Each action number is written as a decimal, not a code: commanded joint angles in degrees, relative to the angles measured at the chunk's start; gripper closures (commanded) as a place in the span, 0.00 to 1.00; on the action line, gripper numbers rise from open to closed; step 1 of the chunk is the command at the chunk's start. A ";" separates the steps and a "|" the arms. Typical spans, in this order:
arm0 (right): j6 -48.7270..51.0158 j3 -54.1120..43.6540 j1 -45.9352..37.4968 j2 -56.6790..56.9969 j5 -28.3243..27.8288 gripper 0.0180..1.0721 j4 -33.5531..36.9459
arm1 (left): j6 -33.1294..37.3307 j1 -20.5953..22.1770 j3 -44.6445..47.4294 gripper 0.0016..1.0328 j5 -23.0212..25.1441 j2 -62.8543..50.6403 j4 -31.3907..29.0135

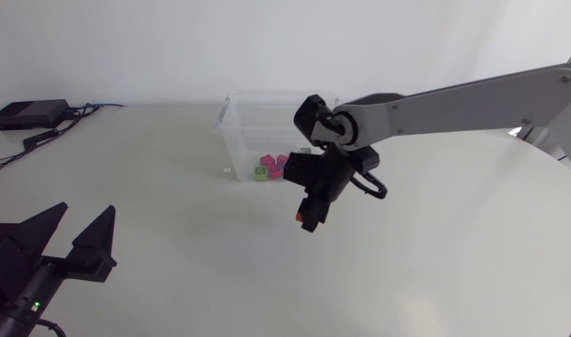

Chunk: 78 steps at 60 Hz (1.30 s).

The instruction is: Place the duplo bricks in the container

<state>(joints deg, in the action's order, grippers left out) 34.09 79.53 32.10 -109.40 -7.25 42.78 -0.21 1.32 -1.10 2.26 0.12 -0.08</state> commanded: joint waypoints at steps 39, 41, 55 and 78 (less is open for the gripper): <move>-18.09 32.01 -7.05 -5.56 1.53 0.80 -11.23 | -0.14 0.44 1.02 0.04 -0.42 0.58 0.25; -18.44 32.01 -6.78 -6.61 2.41 0.79 -12.90 | -0.06 0.35 1.02 0.04 -0.42 0.58 0.25; -18.53 33.41 -4.59 -14.87 9.18 0.07 -17.74 | -0.06 0.44 1.02 0.04 -0.42 0.58 0.25; -18.35 15.48 -9.42 6.40 10.41 0.04 -26.17 | -0.14 0.52 1.02 0.04 -0.42 0.58 0.25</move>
<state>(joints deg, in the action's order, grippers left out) 16.45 100.12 24.56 -110.15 2.26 18.76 -0.21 1.32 -1.10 2.26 0.12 -0.08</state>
